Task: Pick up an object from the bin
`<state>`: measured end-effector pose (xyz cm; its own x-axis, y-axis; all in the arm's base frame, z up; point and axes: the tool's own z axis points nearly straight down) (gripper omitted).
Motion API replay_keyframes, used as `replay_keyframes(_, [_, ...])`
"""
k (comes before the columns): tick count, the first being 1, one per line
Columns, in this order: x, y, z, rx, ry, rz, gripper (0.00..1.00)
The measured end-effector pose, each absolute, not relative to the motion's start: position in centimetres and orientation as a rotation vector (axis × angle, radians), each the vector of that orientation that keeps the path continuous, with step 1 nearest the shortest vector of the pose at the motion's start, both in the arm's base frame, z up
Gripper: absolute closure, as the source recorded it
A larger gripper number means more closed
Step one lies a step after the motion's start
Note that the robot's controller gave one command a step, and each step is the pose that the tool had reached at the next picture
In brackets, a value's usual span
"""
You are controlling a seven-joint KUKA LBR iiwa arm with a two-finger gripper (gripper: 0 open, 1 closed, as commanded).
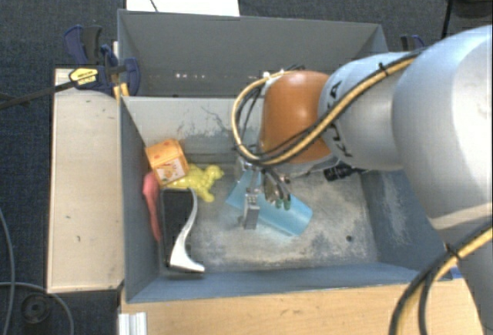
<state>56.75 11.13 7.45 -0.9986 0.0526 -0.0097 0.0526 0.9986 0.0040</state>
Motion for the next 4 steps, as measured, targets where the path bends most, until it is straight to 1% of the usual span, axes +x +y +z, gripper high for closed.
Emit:
replay_keyframes(1, [56.7,11.5,8.2,0.080,3.132,0.004,0.00])
replay_keyframes(2, [56.8,11.2,7.7,0.085,3.131,0.005,0.00])
replay_keyframes(3, [57.9,10.3,7.3,0.080,3.135,0.012,0.00])
replay_keyframes(4, [56.9,11.3,7.9,0.084,3.127,0.009,1.00])
